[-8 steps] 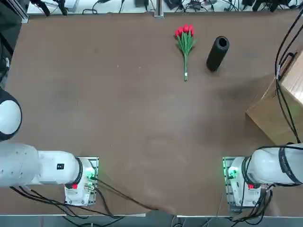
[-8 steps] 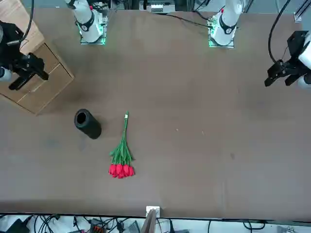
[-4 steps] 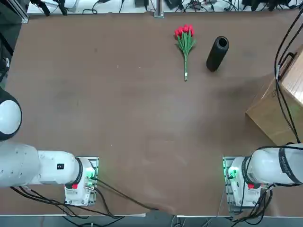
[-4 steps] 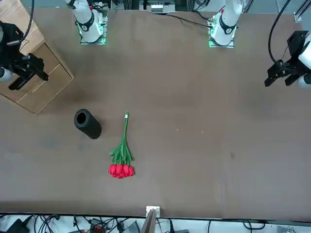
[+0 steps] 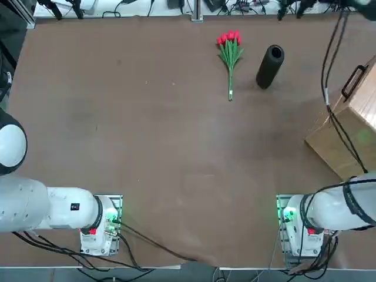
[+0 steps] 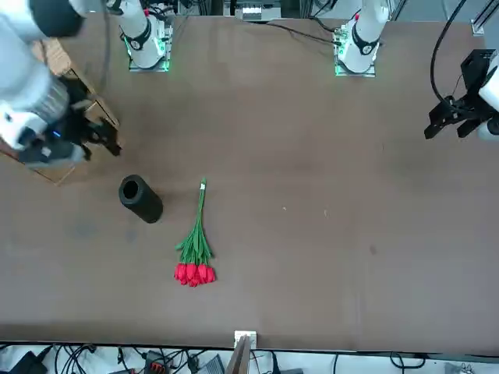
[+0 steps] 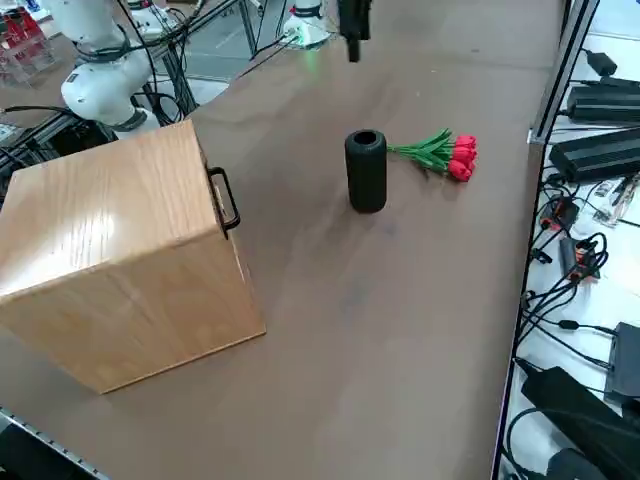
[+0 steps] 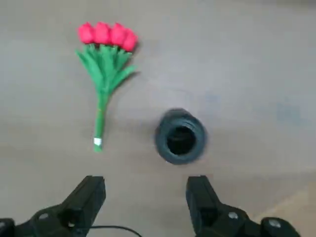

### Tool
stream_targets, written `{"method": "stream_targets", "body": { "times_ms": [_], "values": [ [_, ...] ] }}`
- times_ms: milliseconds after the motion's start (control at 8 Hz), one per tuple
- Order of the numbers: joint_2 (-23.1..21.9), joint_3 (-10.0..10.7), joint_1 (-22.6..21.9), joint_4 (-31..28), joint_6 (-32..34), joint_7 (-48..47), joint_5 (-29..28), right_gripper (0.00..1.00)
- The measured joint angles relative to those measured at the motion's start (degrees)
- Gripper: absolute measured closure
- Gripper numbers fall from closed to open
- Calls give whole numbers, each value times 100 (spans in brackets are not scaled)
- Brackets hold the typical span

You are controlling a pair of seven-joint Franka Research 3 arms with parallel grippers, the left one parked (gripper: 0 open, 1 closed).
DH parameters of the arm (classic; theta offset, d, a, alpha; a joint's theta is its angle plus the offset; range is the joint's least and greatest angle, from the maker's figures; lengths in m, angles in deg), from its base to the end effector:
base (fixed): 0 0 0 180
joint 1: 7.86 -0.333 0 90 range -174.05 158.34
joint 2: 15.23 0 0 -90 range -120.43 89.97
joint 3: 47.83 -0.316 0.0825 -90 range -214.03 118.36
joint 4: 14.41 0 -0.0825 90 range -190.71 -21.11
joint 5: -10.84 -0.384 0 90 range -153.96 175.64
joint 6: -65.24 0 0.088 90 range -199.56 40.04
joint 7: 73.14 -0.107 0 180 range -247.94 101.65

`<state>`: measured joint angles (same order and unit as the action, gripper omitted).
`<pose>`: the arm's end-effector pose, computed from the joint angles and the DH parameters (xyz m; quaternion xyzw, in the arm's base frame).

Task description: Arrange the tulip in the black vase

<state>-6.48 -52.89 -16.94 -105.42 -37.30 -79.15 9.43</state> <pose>0.5967 0.1489 0.5468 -0.9972 -0.0678 -0.0209 0.0228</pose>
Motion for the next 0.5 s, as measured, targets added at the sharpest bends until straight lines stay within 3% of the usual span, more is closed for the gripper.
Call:
{"method": "stream_targets", "body": {
  "times_ms": [250, 500],
  "values": [
    [642, -7, -534, -6, -844, -587, 7, 0],
    [1157, -6, -794, 8, -1482, -1122, 9, 0]
  ]
}}
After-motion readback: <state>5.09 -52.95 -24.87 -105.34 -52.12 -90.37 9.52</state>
